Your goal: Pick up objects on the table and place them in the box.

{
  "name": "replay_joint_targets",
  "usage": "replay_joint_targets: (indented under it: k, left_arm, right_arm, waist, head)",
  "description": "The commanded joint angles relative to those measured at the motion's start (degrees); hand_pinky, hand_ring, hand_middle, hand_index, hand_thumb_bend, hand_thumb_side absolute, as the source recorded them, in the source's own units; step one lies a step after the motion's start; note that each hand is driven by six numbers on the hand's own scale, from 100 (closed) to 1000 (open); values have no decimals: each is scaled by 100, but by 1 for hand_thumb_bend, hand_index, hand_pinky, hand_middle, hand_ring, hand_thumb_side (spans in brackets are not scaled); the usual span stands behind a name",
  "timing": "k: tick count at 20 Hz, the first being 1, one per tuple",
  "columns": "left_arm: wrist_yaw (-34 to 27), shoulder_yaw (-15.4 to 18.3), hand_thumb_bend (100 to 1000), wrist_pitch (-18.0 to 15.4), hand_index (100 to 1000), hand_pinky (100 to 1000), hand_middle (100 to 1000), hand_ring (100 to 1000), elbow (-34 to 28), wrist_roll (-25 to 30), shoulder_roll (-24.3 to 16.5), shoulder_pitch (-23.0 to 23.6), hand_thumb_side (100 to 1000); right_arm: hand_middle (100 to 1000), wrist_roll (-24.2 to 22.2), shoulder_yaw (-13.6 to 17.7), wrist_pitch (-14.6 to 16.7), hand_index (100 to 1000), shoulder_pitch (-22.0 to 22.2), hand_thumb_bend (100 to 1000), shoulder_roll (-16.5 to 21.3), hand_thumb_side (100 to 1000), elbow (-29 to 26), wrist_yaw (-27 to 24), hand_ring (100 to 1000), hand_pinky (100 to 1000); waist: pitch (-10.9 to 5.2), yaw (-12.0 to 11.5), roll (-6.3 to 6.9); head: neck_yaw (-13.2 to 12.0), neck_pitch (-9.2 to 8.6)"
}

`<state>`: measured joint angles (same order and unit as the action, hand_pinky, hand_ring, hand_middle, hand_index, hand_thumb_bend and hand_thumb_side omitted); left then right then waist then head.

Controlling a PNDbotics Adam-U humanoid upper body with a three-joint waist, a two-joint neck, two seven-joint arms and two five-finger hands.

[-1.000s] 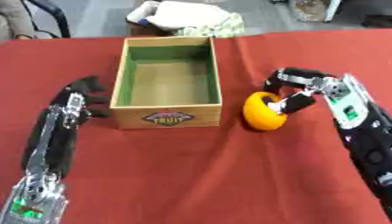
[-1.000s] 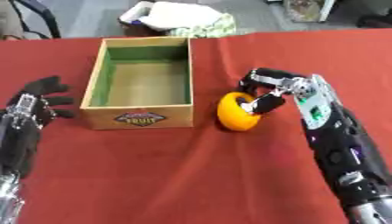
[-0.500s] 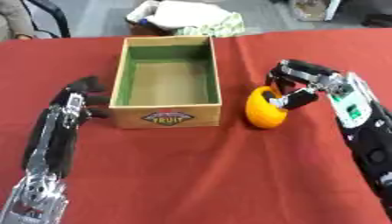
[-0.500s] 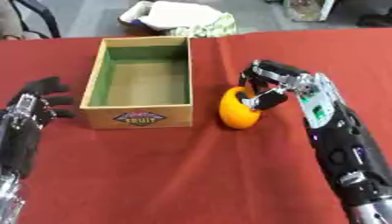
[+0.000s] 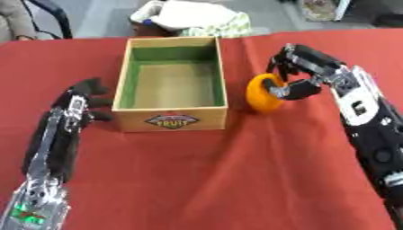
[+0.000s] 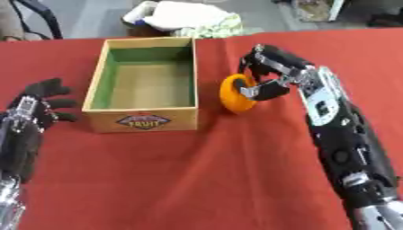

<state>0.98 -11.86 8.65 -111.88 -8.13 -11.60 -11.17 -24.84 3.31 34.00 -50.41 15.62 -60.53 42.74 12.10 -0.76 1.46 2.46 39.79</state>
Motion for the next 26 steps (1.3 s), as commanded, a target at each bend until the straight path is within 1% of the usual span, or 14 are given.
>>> replay_joint_targets:
  k: [1,7,12,15,20,26]
  left_arm:
    - [-14,7,100,-3,838,611,707,704,-88,15,-53,-58,871]
    - [-24,-7,100,-2,838,611,707,704,-87,29,-41,-64,872]
    - [-30,-18,100,0,838,611,706,704,-88,41,-23,-66,873]
    - [-38,-26,100,2,838,611,706,704,-91,49,-13,-72,874]
    - [-50,-33,100,3,838,611,706,705,-87,54,7,-69,877]
    - [-56,-34,100,1,838,611,706,705,-84,55,19,-67,880]
  right_arm:
    - [100,133,42,-25,104,-243,100,-72,198,-213,12,344,420]
    - [100,303,57,-75,105,-595,100,-457,198,-287,281,343,421]
    - [100,381,37,-122,106,-969,100,-930,198,-182,634,343,420]
    - [100,407,56,-165,106,-1120,100,-1232,198,-93,845,343,418]
    - [100,438,93,-238,107,-1232,100,-1696,198,39,1257,345,419]
    - [100,467,147,-321,111,-1186,100,-2076,199,324,1866,348,419]
  waist:
    - [-88,-15,-2]
    - [-94,-50,2]
    - [-91,-84,22]
    - [-84,-105,35]
    - [-76,-139,46]
    - [-68,-153,53]
  head:
    - [-3,6]
    - [11,-3]
    - [48,-10]
    - [66,-12]
    - [88,-2]
    - [99,-2]
